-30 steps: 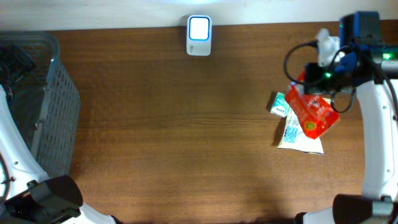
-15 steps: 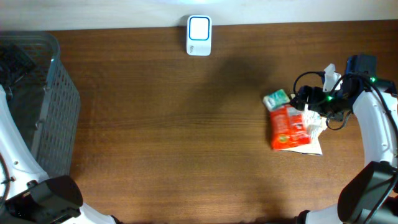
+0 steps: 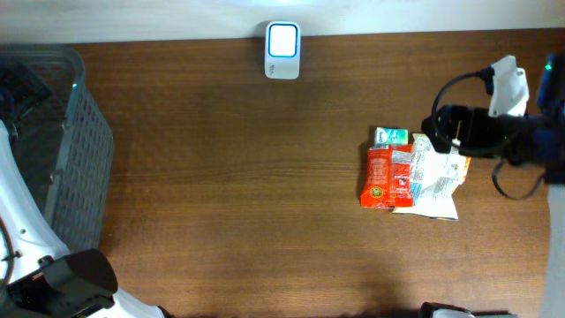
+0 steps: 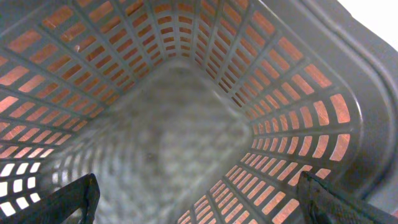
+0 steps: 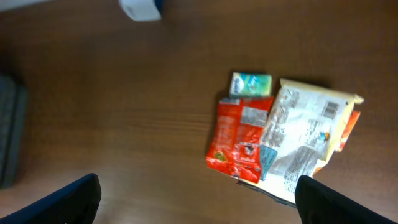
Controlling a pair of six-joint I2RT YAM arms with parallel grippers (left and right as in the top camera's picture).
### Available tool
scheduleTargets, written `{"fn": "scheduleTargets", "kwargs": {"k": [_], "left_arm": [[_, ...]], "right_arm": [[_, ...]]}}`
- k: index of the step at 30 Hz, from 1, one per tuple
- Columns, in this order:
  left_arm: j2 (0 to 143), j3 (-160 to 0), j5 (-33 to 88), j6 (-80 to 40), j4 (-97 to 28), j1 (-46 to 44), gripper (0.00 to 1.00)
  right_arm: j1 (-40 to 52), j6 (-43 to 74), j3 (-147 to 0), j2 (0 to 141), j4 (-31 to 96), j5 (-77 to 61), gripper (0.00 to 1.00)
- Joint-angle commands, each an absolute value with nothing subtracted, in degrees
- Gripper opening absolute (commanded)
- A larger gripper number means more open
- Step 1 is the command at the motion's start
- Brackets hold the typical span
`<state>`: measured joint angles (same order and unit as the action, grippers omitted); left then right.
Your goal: Scan the item barcode
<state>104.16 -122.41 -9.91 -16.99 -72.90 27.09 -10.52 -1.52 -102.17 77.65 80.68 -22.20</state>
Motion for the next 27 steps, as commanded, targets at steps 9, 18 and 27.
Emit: {"fn": "scheduleTargets", "kwargs": {"k": [9, 18, 27], "left_arm": [[104.1, -122.3, -10.2, -17.5, -72.8, 27.2, 0.99], [104.1, -122.3, -10.2, -17.5, -72.8, 27.2, 0.99], [104.1, -122.3, -10.2, -17.5, -72.8, 27.2, 0.99]], "right_arm": [[-9.8, -1.5, -102.6, 77.1, 80.8, -22.2, 0.99], [-6.2, -1.6, -90.0, 66.2, 56.1, -11.8, 0.99], [-5.9, -1.6, -49.4, 36.1, 20.3, -11.7, 0.99]]}}
